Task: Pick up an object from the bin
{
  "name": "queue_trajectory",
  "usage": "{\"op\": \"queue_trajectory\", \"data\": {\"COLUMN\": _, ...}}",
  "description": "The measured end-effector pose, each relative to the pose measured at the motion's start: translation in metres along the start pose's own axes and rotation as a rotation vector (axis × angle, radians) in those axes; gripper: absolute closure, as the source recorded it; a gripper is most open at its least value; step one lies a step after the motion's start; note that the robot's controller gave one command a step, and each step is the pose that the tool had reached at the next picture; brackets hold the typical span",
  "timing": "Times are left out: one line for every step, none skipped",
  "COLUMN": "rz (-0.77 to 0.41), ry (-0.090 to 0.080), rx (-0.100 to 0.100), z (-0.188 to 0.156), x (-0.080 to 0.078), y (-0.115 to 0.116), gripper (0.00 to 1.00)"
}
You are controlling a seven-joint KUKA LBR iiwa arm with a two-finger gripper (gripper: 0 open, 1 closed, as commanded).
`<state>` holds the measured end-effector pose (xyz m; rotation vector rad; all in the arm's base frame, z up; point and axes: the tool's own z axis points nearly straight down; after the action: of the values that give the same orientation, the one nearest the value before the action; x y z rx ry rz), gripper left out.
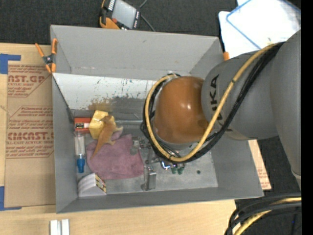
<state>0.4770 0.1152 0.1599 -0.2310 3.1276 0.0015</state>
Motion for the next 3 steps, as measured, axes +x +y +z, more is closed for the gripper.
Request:
{"op": "queue_trajectory", "data": {"rz": 0.025, "ry": 0.006, "rx": -0.002, "z": 0.091, "x": -0.046, "y": 0.039, "gripper": 0.0}}
{"op": "queue_trajectory", "data": {"rz": -0.345, "ry": -0.008, "rx": 0.001, "z": 0.05, "x": -0.009, "y": -0.007, "gripper": 0.0}}
{"op": "queue_trajectory", "data": {"rz": -0.001, "ry": 0.002, "rx": -0.003, "z": 0.089, "x": -0.03, "y": 0.03, "gripper": 1.0}}
